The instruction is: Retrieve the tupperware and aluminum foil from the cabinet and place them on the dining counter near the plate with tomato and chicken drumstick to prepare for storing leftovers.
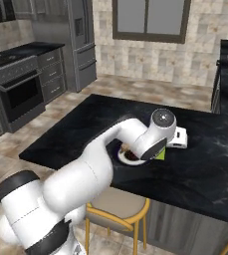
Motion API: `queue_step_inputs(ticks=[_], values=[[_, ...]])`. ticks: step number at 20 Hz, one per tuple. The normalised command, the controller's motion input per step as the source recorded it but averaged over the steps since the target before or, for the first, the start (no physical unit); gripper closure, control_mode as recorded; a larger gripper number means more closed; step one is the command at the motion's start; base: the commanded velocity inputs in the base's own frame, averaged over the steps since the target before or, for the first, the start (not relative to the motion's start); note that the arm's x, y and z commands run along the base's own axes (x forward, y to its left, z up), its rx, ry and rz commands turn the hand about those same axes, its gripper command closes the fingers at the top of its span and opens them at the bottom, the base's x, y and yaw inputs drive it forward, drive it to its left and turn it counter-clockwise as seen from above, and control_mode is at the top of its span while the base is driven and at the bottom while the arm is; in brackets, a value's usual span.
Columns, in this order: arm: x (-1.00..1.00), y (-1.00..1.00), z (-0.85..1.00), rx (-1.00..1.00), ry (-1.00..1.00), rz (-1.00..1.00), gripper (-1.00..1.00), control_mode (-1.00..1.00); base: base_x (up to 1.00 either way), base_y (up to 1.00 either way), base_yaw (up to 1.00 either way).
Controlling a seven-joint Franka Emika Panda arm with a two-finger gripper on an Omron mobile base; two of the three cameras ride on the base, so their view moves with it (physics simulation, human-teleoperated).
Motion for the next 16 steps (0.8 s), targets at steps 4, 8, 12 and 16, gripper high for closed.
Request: queue_step_inputs(ticks=[4,8,12,16], values=[[0.61,-0.3,-0.45,0.17,0.0,0.0,1.0,-1.0,0.0,0.0,0.0],[0.55,-0.29,-0.45,0.11,0.0,0.0,1.0,-1.0,0.0,0.0,0.0],[0.44,-0.43,-0.49,0.08,0.0,-0.02,1.0,-1.0,0.0,0.0,0.0],[0.37,-0.37,-0.55,0.05,-0.01,-0.04,1.0,-1.0,0.0,0.0,0.0]])
